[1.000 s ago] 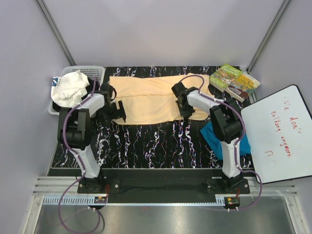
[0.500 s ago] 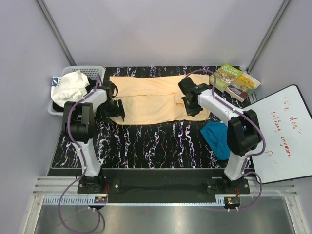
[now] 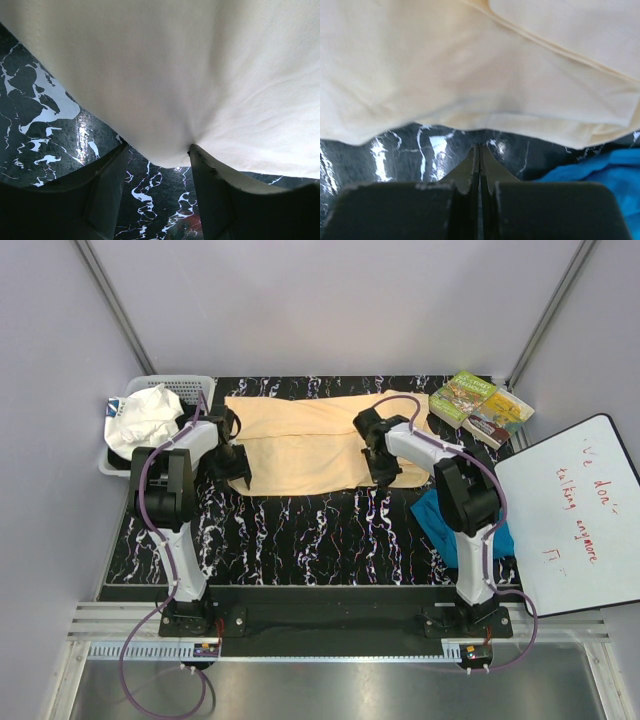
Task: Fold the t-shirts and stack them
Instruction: Grap the side of the flattened tshirt closest away from the robot with both arms
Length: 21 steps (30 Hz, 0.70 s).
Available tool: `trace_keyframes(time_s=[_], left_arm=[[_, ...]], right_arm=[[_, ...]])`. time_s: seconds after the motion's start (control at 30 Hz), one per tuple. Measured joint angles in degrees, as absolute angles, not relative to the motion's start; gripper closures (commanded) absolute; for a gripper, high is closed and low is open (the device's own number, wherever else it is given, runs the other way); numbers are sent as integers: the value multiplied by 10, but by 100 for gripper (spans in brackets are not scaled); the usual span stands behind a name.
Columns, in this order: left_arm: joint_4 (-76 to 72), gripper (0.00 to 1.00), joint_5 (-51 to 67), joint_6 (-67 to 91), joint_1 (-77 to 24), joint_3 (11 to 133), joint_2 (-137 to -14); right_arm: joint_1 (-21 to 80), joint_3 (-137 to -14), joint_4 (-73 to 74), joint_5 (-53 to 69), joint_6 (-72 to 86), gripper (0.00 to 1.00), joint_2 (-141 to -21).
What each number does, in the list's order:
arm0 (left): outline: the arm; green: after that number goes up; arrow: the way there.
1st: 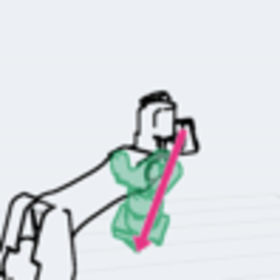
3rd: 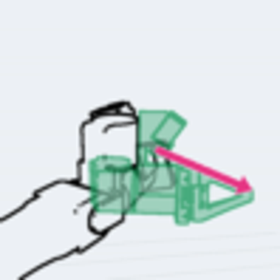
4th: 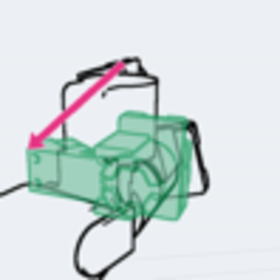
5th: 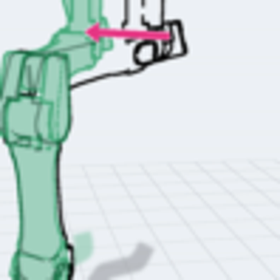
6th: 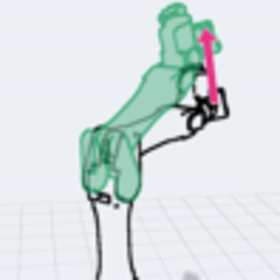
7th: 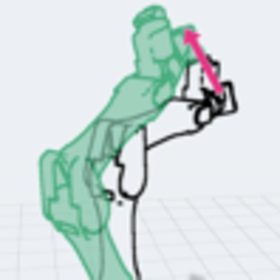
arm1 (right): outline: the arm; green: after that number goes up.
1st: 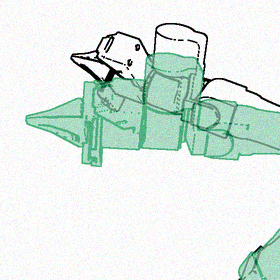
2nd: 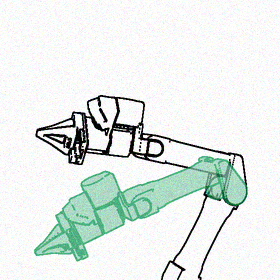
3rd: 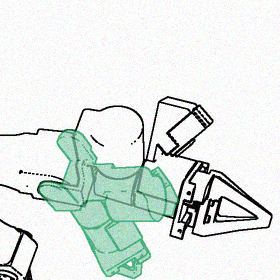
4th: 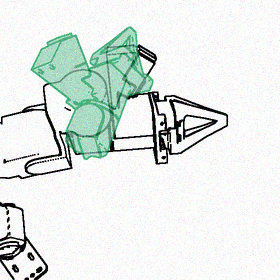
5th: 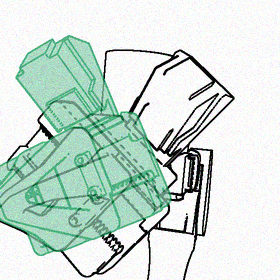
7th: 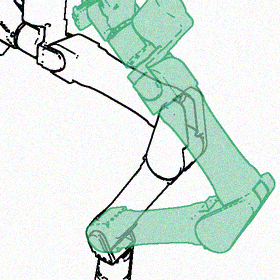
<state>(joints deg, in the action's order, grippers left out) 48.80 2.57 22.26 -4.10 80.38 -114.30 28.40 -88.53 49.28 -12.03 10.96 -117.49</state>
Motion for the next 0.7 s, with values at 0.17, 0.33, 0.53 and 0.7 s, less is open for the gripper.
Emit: trace_keyframes(time_s=[0.17, 0.33, 0.53, 0.7], left_arm=[[488, 41, 26, 223, -41, 804, -1143], [488, 41, 26, 223, -41, 804, -1143], [489, 41, 26, 223, -41, 805, -1144], [491, 41, 26, 222, -41, 806, -1145]], right_arm=[[284, -933, 485, -113, 110, 100, -1212], [284, -964, 479, -113, 110, 100, -1214], [284, -978, 476, -109, 110, 100, -1239], [284, -982, 476, -108, 110, 100, -1256]])
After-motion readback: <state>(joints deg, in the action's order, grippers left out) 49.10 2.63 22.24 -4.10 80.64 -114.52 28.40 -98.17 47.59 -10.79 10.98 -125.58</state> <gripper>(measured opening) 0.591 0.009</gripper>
